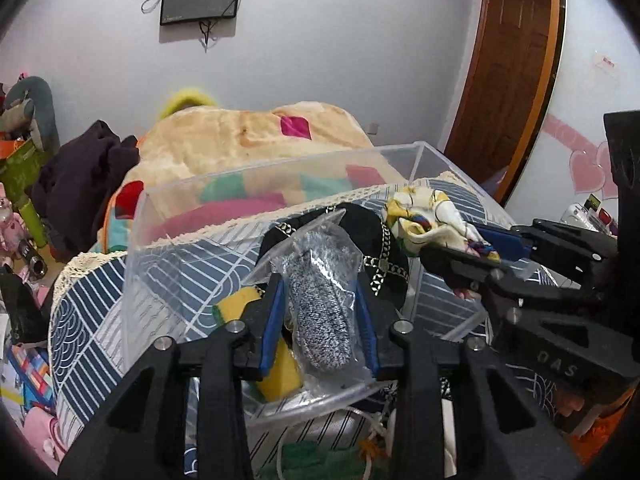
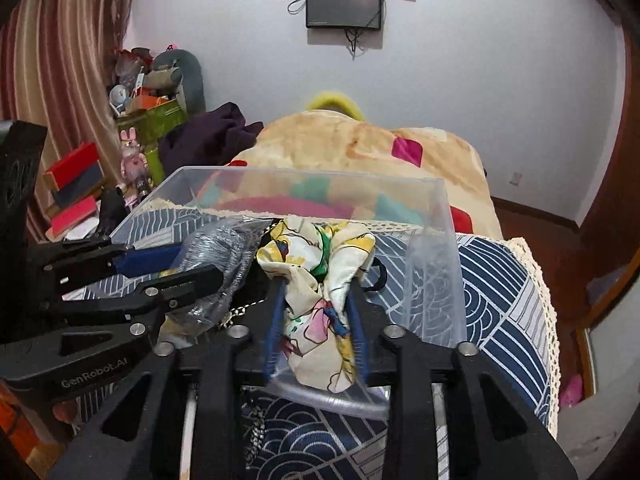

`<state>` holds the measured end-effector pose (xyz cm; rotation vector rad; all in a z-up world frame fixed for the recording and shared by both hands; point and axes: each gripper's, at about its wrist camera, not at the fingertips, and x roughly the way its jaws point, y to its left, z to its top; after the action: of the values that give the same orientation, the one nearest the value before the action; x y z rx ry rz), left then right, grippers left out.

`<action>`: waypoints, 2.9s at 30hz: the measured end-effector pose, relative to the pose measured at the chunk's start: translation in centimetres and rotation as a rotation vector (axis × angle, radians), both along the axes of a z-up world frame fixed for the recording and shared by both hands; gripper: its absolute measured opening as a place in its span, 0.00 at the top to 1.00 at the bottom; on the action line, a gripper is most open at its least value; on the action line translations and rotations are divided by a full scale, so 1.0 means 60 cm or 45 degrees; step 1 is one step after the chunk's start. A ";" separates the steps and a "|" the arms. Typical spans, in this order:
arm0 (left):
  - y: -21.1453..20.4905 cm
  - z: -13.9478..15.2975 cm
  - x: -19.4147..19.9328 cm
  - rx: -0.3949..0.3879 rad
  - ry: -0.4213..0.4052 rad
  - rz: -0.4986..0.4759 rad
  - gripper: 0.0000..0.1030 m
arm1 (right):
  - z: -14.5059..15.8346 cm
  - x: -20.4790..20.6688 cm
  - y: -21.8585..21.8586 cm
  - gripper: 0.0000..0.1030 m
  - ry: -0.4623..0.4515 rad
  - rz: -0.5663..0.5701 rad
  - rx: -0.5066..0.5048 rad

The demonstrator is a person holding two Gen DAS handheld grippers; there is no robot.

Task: Organize soft objects
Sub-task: 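Carry the sock bag and scrunchie into the clear box and release both, then grasp the white drawstring pouch with the right tool while the left tool grasps the green glove, then lower the pouch and the green glove into the clear box and release both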

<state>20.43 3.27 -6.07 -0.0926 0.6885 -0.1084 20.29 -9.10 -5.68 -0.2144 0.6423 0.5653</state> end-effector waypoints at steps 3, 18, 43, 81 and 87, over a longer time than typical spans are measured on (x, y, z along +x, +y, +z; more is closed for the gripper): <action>0.006 0.011 -0.016 -0.021 -0.026 0.006 0.54 | 0.006 -0.010 -0.005 0.54 -0.058 -0.012 -0.018; 0.024 0.075 -0.144 0.033 -0.182 0.051 0.24 | 0.066 -0.094 -0.058 0.17 -0.161 0.024 0.149; 0.034 -0.076 -0.218 -0.010 0.066 0.061 0.20 | -0.079 -0.161 -0.015 0.56 0.118 0.215 0.123; 0.015 -0.024 -0.266 -0.044 -0.052 -0.001 0.86 | -0.085 -0.139 -0.047 0.50 0.264 0.142 0.250; 0.023 -0.015 -0.271 -0.030 -0.076 0.026 0.86 | -0.080 -0.142 -0.066 0.88 0.256 0.152 0.315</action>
<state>4.20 4.68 -6.99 -0.1186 0.6267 -0.0989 11.77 -13.04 -10.50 0.0381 0.7501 0.7815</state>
